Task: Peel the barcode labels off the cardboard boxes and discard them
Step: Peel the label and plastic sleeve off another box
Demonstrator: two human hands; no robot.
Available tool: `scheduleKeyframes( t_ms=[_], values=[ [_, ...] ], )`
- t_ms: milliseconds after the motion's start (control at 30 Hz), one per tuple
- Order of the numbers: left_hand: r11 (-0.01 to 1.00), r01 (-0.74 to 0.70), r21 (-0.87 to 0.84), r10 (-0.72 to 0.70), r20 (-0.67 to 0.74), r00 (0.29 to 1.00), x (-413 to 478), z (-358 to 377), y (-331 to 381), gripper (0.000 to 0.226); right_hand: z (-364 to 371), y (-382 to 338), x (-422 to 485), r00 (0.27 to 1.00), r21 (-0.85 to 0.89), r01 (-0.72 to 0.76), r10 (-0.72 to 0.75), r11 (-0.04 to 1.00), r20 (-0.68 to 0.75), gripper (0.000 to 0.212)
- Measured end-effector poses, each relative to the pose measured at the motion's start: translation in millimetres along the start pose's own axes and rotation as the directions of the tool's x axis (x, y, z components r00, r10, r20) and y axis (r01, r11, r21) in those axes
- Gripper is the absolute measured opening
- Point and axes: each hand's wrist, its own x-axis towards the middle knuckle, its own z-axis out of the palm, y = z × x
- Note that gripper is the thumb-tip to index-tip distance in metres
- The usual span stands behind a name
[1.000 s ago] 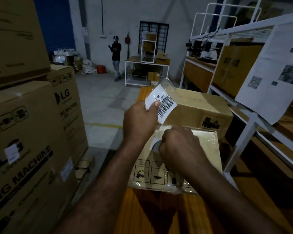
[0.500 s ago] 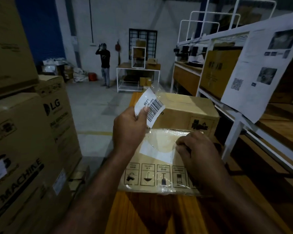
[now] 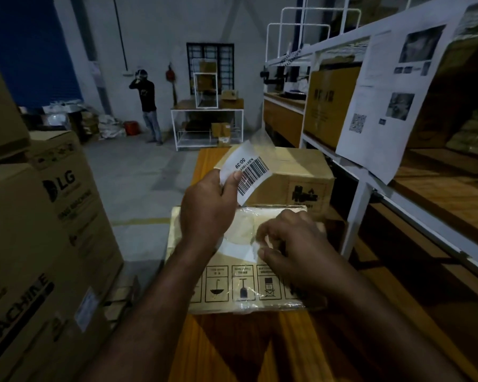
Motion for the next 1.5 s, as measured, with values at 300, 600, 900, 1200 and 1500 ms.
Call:
scheduleKeyframes(
  t_ms=[300,600,900,1200,1500],
  values=[
    [0.999,-0.025,-0.023,0.024,-0.046,0.999,-5,-1,6,0.037,4,3,1,0.997,0.046,-0.064,0.065,0.997,-0.034,0.044],
    [1.000,-0.030,0.000,0.030,-0.058,0.998,-10,-3,9,0.040,2,-6,7,0.992,0.036,-0.092,0.095,0.995,-0.089,0.010],
    [0.999,-0.013,0.039,0.016,-0.070,0.997,-16,-4,12,0.042,12,-9,4,0.988,-0.055,-0.120,0.114,0.991,-0.103,0.006],
    [0.998,-0.050,-0.034,0.048,-0.058,0.997,-18,-9,13,0.037,11,-10,-1,0.977,0.051,-0.129,0.136,0.990,-0.164,0.010],
    [0.986,0.006,-0.168,-0.023,-0.098,0.995,-17,-12,13,0.033,8,-10,2,0.973,0.078,-0.140,0.152,0.987,-0.174,0.006]
  ],
)
